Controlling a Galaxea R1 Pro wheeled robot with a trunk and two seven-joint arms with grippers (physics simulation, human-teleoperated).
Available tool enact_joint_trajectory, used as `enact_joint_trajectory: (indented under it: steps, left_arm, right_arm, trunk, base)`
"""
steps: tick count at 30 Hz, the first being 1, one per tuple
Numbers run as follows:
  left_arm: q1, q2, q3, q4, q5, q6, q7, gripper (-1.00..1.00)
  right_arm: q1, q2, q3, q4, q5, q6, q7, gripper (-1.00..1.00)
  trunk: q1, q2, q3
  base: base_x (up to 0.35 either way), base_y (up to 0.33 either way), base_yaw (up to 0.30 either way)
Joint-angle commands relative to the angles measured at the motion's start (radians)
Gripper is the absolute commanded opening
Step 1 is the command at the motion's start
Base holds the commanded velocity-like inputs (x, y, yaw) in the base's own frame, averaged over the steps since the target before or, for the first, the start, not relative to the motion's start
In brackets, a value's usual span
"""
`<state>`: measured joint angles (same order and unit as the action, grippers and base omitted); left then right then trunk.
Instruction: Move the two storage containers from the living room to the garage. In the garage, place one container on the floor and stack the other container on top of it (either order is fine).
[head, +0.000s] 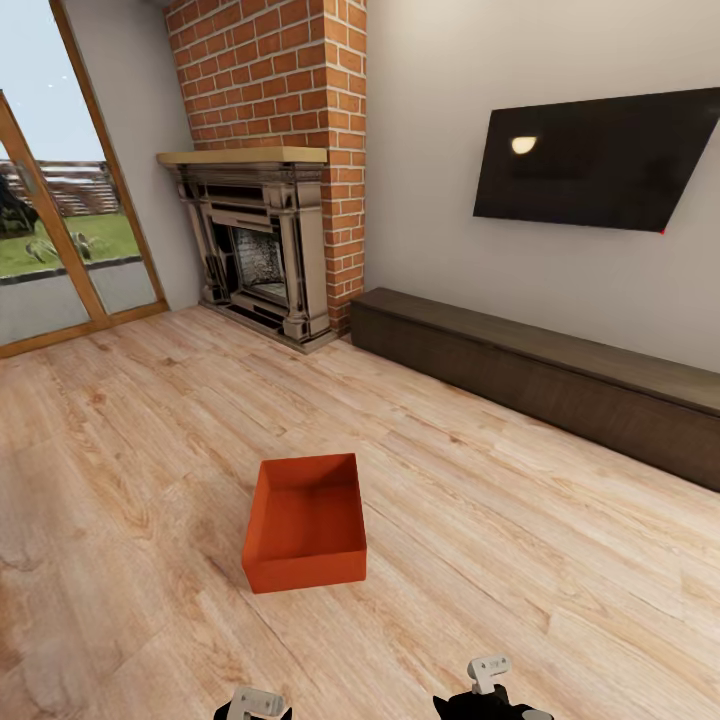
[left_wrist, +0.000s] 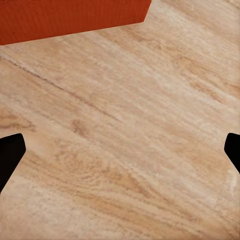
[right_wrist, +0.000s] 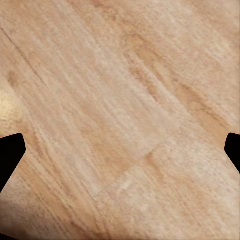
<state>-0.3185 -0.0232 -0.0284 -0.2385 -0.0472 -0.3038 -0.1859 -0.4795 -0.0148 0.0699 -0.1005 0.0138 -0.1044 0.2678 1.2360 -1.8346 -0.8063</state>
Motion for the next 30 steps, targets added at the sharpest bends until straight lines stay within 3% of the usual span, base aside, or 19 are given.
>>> enact_joint_trajectory:
  steps: [1, 24, 30]
  left_arm:
    - [-0.001, 0.0, -0.002, 0.001, -0.005, -0.004, 0.002, 1.0]
    - [-0.001, 0.0, -0.002, 0.001, -0.005, -0.004, 0.002, 1.0]
    - [-0.001, 0.0, -0.002, 0.001, -0.005, -0.004, 0.002, 1.0]
  right_arm:
    - [-0.001, -0.001, 0.007, 0.001, 0.002, -0.004, 0.001, 1.0]
    - [-0.001, -0.001, 0.007, 0.001, 0.002, -0.004, 0.0, 1.0]
    - [-0.001, -0.001, 0.007, 0.001, 0.002, -0.004, 0.001, 1.0]
  trunk:
    - [0.0, 0.0, -0.001]
    - [0.0, 0.0, -0.001]
    - [0.0, 0.0, -0.001]
  base:
    - [0.007, 0.0, 0.0]
    - [0.002, 0.0, 0.0]
    - [0.176, 0.001, 0.0]
